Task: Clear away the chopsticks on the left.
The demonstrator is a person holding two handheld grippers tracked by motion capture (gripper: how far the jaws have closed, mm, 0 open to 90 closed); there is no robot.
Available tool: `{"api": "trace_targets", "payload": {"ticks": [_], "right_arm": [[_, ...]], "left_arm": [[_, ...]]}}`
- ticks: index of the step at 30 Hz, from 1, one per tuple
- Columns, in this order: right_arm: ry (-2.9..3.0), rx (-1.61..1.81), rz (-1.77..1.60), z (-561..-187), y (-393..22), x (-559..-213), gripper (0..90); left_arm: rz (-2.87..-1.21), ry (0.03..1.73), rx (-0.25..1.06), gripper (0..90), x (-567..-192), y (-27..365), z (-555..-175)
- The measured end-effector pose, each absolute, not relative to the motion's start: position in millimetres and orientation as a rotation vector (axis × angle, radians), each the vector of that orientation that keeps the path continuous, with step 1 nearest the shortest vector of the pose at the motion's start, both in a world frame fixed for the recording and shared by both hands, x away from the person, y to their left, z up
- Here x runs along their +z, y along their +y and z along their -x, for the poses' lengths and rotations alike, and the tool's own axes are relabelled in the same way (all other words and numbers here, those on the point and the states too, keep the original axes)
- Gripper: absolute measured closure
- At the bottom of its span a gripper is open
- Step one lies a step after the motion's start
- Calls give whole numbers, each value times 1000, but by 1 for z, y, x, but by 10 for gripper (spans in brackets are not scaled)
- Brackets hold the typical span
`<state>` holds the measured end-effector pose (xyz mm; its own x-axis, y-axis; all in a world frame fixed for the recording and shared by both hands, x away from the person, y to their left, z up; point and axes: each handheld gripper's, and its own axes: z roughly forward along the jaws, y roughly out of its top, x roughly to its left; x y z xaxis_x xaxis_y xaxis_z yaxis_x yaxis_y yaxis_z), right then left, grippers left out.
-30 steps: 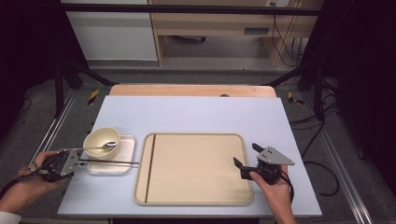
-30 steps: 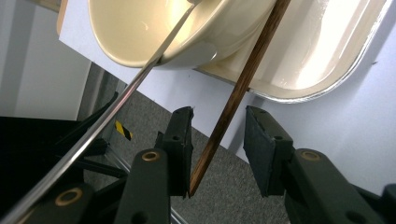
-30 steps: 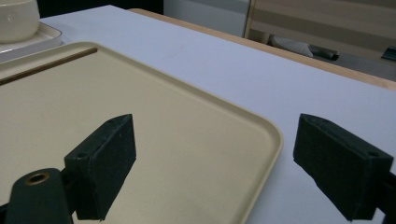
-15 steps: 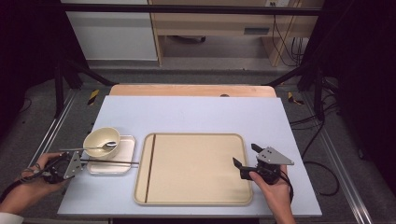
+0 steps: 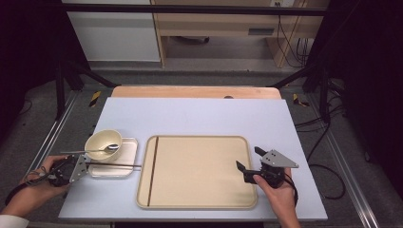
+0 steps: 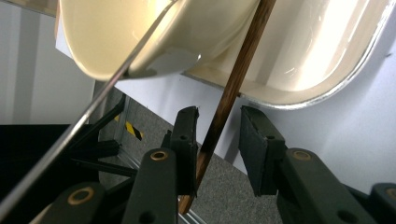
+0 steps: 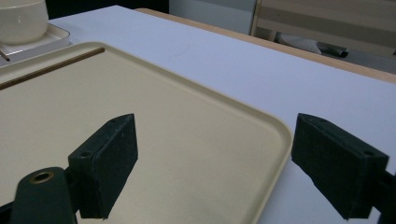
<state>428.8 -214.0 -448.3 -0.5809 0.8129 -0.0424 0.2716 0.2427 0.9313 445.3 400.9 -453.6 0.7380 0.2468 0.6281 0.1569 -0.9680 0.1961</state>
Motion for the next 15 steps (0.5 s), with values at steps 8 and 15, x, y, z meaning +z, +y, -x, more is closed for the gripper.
{"api": "trace_targets", "payload": {"ticks": [8,15], "right_arm": [[1992,1337,-987,-428,-214,-448,150],[1991,1342,-994,-428,-214,-448,150]], "left_arm": [[-2822,334,1049,721,-459,404,-448],[-2823,295,1059,791,-457,407,-444]]}}
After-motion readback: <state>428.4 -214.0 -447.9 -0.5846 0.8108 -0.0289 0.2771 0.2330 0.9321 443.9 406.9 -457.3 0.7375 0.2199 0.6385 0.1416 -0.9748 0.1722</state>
